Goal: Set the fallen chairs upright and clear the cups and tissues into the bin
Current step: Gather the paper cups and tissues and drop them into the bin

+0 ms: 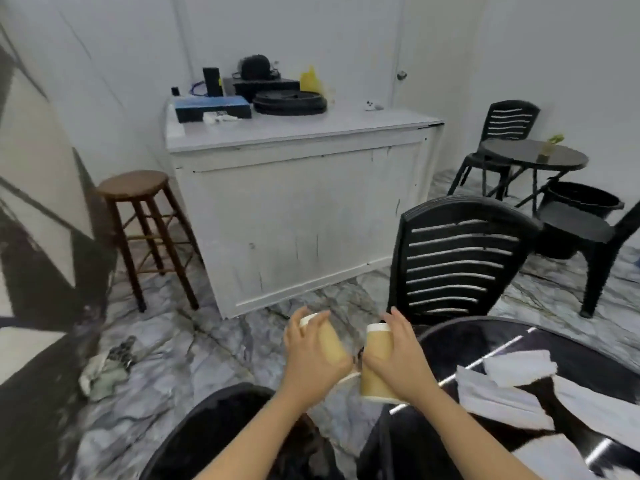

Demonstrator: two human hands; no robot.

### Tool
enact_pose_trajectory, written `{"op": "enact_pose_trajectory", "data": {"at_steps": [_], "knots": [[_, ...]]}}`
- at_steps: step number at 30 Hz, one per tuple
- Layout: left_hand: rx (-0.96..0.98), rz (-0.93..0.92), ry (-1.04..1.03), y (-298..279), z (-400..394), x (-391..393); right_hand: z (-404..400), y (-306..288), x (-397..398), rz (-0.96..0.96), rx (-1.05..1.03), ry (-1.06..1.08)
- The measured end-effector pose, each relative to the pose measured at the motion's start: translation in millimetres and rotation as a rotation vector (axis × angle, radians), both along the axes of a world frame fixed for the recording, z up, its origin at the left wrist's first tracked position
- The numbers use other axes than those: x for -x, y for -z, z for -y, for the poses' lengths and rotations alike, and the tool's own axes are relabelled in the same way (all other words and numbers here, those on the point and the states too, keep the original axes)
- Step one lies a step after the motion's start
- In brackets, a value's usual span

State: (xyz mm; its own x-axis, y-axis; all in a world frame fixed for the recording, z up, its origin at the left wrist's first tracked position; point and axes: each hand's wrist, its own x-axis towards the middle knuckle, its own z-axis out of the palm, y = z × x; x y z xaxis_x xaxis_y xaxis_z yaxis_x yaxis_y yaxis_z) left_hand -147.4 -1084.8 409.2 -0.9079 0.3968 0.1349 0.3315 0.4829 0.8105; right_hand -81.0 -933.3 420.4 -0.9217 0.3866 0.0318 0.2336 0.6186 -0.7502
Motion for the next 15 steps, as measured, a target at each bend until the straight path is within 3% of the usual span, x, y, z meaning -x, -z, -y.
{"op": "enact_pose_trajectory", "data": {"at_steps": [8,15], "knots": [[0.175,0.212,-0.188,104.7,175.0,15.8,156.5,116.0,49.2,0.224,0.085,-0.208],[0.235,0.371,-0.242,239.7,219.3,-12.3,204.6,256.2,36.4,0.439,0.126,-0.29]]}}
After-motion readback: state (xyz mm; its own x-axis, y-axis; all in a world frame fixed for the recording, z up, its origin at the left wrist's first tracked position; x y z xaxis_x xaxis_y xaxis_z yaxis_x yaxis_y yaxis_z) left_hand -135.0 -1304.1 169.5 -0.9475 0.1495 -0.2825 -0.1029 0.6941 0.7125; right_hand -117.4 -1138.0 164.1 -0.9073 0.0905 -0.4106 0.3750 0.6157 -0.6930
